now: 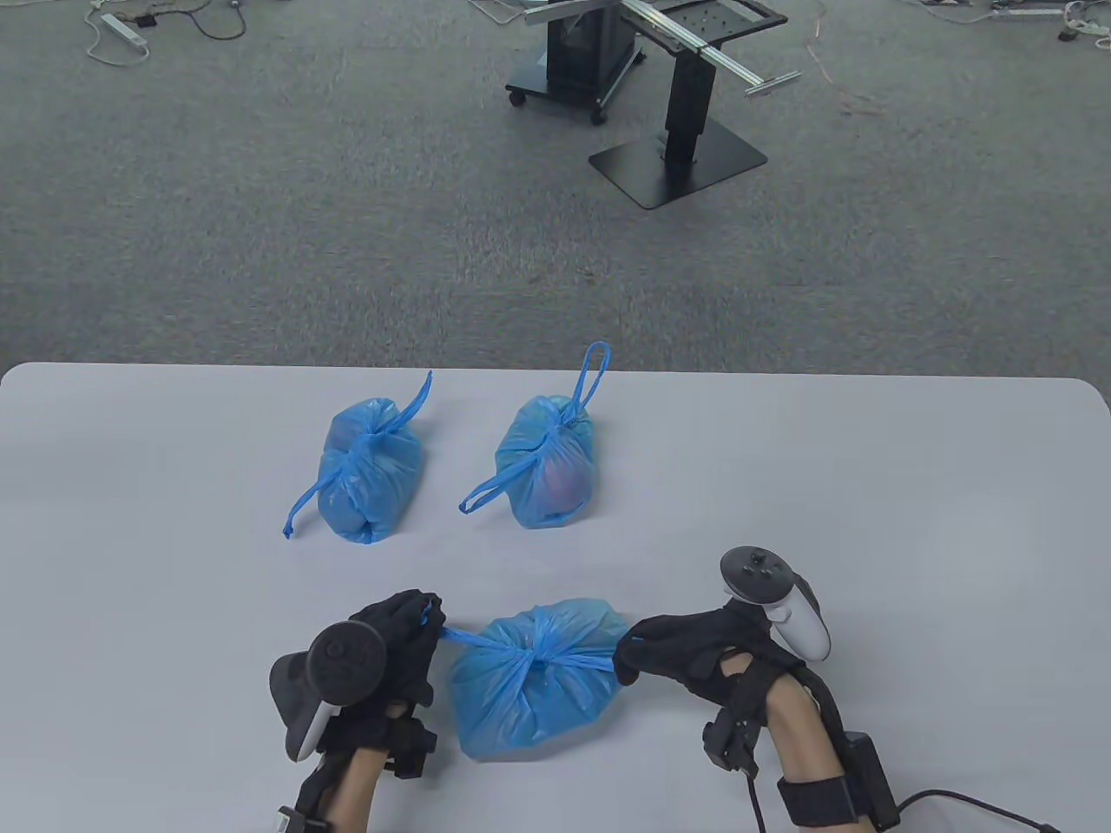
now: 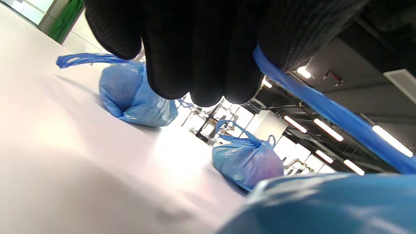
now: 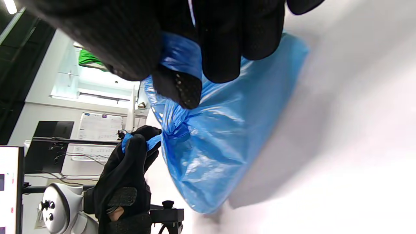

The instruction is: Tie knot on plastic bag top

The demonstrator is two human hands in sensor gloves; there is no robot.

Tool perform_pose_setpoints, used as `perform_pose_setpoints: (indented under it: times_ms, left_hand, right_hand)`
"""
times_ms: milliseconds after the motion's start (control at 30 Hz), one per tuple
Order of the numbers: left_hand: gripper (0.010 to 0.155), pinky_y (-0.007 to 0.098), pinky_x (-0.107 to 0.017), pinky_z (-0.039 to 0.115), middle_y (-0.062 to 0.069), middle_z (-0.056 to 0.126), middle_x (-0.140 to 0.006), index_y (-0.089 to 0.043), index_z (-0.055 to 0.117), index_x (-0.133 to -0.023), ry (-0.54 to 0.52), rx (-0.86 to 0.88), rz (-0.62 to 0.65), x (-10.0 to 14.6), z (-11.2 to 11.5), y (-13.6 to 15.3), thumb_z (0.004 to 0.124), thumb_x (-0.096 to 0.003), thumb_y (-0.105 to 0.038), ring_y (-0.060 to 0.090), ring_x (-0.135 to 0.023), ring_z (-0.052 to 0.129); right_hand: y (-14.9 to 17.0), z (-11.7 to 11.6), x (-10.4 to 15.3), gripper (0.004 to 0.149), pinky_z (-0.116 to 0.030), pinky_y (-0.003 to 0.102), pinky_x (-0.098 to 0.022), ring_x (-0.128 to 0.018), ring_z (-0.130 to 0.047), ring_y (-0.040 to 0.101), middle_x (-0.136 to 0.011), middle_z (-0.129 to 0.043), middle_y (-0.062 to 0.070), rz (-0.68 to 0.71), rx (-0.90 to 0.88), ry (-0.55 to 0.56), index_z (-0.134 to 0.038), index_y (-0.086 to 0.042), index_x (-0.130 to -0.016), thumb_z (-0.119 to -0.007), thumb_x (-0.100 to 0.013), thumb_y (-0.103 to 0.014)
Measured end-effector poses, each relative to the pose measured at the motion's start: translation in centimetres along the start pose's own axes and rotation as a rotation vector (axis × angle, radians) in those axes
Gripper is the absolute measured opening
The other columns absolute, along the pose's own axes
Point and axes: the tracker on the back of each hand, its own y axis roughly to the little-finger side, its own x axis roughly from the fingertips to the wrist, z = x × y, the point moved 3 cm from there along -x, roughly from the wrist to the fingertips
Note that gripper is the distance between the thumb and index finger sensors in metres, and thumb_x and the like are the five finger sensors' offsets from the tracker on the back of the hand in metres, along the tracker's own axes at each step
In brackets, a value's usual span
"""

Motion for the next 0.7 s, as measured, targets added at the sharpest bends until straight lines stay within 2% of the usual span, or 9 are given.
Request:
perform_pose_setpoints:
  times_ms: [467,700]
  left_hand:
    - [0.043,0.056,-0.069,0.073,-0.002,0.101,-0.088,-0.026,0.101,-0.082,0.112,-0.216,-0.012,-0.5,2.1,-0.1,0.08,-0.0508,-0.048,0.026,-0.084,0.101]
    - [0.044,0.056,-0.07,0.071,-0.001,0.099,-0.089,-0.026,0.099,-0.084,0.161,-0.292,0.003,-0.4,3.9,-0.9,0.08,-0.0507,-0.048,0.027,-0.085,0.099]
  right_hand:
    - [3.0,1.0,-0.3,0.037,-0.044,0.063,-0.076,-0.094,-0.066,0.044,-0.092,-0.082,0.012,-0.223,0.08,0.011,-0.097,-0.026,-0.078,-0.082,-0.048,-0.043]
    - [3.1,-0.4,-0.9,0.037,-0.042,0.063,-0.077,-0.096,-0.063,0.044,-0.094,-0.079,0.012,-0.326,0.252,0.045,-0.093,-0.028,-0.08,-0.081,-0.049,-0.044]
